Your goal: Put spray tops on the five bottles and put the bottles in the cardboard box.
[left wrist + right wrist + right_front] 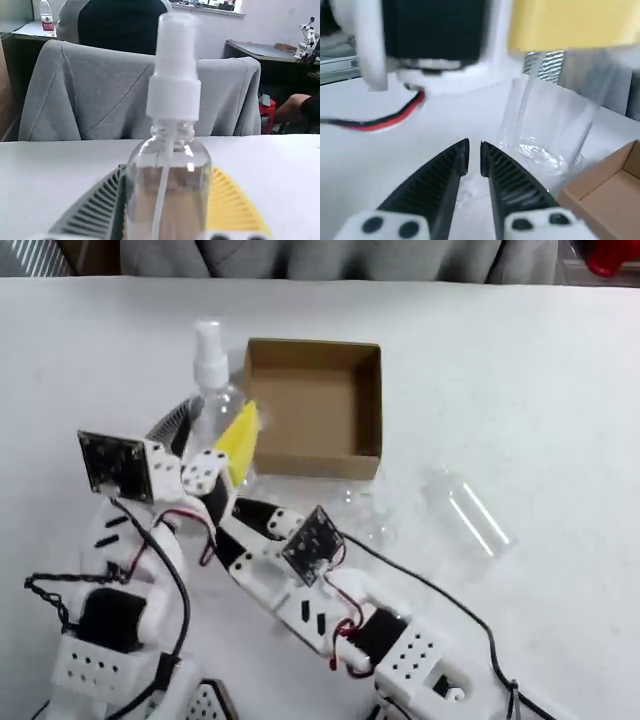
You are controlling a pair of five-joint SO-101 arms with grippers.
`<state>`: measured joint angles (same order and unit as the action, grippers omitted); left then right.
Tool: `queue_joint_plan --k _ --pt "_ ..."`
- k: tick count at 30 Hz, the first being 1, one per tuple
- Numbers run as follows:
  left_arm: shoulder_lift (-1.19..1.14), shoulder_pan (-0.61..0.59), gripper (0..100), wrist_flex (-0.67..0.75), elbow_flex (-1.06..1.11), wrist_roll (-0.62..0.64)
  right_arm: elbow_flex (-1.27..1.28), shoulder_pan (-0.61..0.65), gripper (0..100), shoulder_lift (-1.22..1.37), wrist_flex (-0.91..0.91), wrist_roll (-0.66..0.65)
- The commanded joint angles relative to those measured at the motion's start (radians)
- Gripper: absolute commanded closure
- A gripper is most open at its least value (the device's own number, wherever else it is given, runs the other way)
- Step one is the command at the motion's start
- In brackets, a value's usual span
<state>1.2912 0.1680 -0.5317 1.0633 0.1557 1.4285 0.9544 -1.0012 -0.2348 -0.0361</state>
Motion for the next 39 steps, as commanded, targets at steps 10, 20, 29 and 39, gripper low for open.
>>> queue_joint_plan --k 10,20,29,39 --pt "0.113 0.018 98 -0.072 0.008 0.012 -0.014 -0.110 98.4 -0.016 -0.022 -0.006" --pt "0.117 0.016 98 -0.104 0.008 0.012 -0.017 -0.147 98.4 -0.016 -0.025 -0.006" --pt "0.117 0.016 98 -0.104 0.035 0.012 -0.017 -0.191 98.4 -0.024 -0.027 -0.006" --pt "0.111 0.008 98 -0.078 0.034 0.012 -0.011 -0.191 98.4 -0.025 -0.013 -0.005"
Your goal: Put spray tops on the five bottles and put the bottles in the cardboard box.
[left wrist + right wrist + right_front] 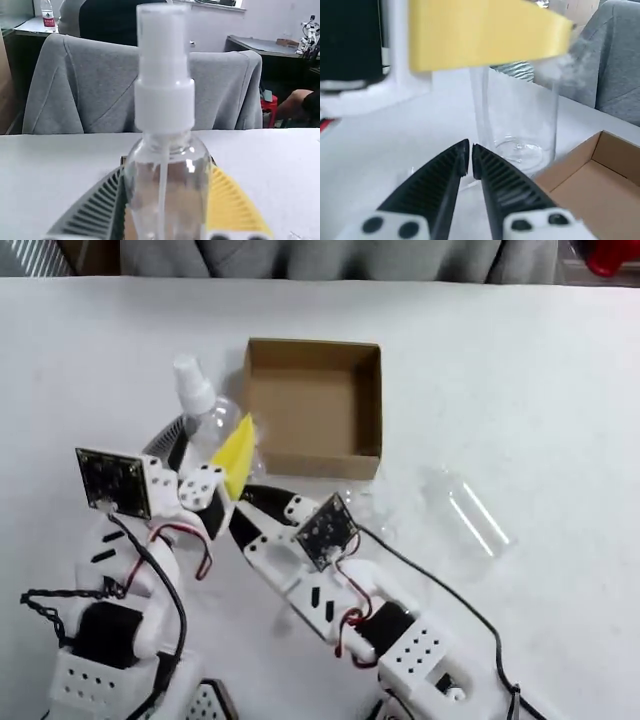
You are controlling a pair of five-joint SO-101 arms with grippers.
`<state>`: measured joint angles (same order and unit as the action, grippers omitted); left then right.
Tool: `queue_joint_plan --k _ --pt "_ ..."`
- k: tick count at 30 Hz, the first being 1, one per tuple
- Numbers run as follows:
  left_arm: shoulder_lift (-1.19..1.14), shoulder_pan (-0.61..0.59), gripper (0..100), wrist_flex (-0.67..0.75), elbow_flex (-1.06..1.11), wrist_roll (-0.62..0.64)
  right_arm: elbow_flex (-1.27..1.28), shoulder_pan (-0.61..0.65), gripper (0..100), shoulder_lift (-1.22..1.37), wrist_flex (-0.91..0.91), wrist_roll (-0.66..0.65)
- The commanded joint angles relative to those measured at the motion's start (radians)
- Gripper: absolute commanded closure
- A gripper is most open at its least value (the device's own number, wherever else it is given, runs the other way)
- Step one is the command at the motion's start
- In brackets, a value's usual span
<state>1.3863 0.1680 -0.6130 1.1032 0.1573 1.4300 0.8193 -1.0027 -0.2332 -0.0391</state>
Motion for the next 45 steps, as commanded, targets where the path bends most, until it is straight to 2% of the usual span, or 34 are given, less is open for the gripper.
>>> queue_joint_plan --k 1,7,11,16,19,27,36,45 --pt "0.015 0.008 98 0.014 -0.006 0.011 -0.012 -0.056 98.4 -0.025 0.007 -0.005" --pt "-0.025 0.008 98 0.110 -0.021 0.015 -0.015 -0.056 98.4 -0.025 0.082 -0.009" --pt "-0.188 0.005 98 0.150 -0.095 0.012 -0.015 -0.077 98.4 -0.025 0.087 -0.011" --pt "-0.432 -0.033 98 0.161 -0.261 0.012 -0.074 -0.196 98.4 -0.018 0.186 -0.009" --pt "-0.568 -0.036 98 0.236 -0.333 0.015 -0.098 -0.266 98.4 -0.015 0.199 -0.003" --pt "-0.905 -0.031 98 0.525 -0.434 0.018 -0.110 -0.358 98.4 -0.015 0.196 -0.002" --pt "-1.326 -0.031 98 0.709 -0.663 0.014 -0.114 -0.360 98.4 -0.015 0.197 0.000" --pt "-1.630 -0.065 98 0.738 -0.885 0.011 -0.114 -0.358 98.4 -0.015 0.199 0.000"
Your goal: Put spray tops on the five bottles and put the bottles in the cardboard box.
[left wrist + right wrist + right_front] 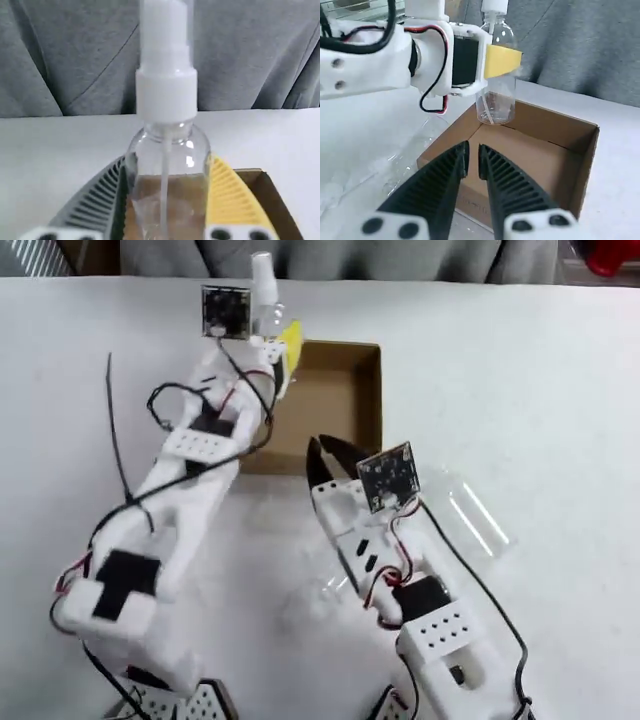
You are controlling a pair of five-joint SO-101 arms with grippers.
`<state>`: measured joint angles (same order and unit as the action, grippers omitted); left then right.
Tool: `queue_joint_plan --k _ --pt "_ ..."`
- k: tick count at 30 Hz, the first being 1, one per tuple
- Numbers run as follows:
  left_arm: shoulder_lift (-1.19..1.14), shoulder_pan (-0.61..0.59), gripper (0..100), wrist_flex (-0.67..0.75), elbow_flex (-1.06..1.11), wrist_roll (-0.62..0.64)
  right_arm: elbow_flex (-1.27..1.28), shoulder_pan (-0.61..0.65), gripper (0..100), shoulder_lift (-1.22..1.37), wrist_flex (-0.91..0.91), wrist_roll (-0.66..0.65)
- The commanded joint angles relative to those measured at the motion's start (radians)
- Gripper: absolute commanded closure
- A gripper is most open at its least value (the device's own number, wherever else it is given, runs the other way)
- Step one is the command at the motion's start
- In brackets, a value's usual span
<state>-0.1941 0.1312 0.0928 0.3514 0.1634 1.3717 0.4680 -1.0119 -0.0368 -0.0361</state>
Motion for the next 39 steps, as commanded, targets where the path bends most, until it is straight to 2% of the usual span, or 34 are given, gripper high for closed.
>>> queue_joint_plan --k 1,9,14,21,39 --pt "-0.071 -0.035 98 0.032 -0.152 0.005 -0.055 -0.007 98.4 -0.005 0.004 -0.003" --pt "-0.209 -0.050 98 0.044 -0.249 0.003 -0.052 0.016 98.4 -0.005 0.005 -0.003" --pt "-0.292 -0.065 98 0.195 -0.252 0.003 -0.040 0.039 98.4 -0.005 0.001 -0.003" --pt "-0.364 -0.071 98 0.298 -0.255 0.003 -0.038 0.041 98.4 -0.005 0.001 -0.003" --pt "-0.538 -0.087 97 0.296 -0.397 0.003 -0.038 0.041 98.4 -0.005 0.002 -0.003"
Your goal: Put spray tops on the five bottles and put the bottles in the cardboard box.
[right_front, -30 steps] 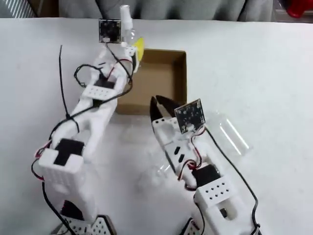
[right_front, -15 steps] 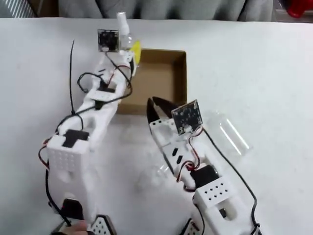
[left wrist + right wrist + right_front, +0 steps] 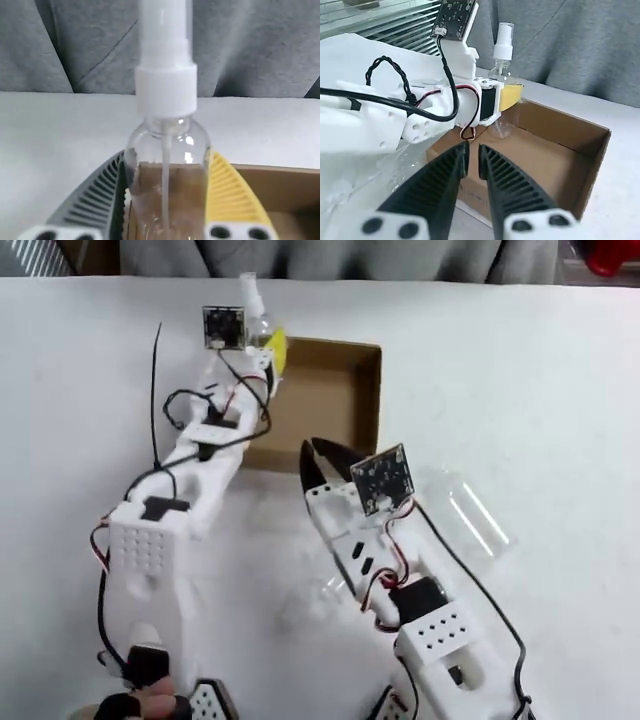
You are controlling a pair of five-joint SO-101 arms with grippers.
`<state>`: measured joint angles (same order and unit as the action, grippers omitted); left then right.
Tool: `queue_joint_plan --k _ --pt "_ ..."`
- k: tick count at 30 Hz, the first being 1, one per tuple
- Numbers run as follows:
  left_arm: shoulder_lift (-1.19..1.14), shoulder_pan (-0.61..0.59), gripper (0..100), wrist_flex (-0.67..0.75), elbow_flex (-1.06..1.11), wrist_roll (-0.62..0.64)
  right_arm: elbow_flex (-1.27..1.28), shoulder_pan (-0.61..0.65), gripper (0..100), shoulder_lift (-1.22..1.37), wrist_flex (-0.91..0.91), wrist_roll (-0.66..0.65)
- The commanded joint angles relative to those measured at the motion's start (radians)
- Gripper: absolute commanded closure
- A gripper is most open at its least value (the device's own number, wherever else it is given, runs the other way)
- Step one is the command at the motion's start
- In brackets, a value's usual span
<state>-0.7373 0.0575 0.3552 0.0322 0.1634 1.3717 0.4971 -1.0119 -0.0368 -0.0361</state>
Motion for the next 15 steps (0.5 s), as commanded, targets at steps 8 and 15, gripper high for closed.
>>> queue_joint_plan --k 8,15 --pt "-0.001 -0.013 97 0.034 -0.072 -0.011 -0.038 0.012 98.4 -0.005 0.004 -0.003" --pt "-0.005 -0.004 82 0.032 -0.041 -0.109 -0.038 0.012 98.4 -0.005 0.005 -0.003"
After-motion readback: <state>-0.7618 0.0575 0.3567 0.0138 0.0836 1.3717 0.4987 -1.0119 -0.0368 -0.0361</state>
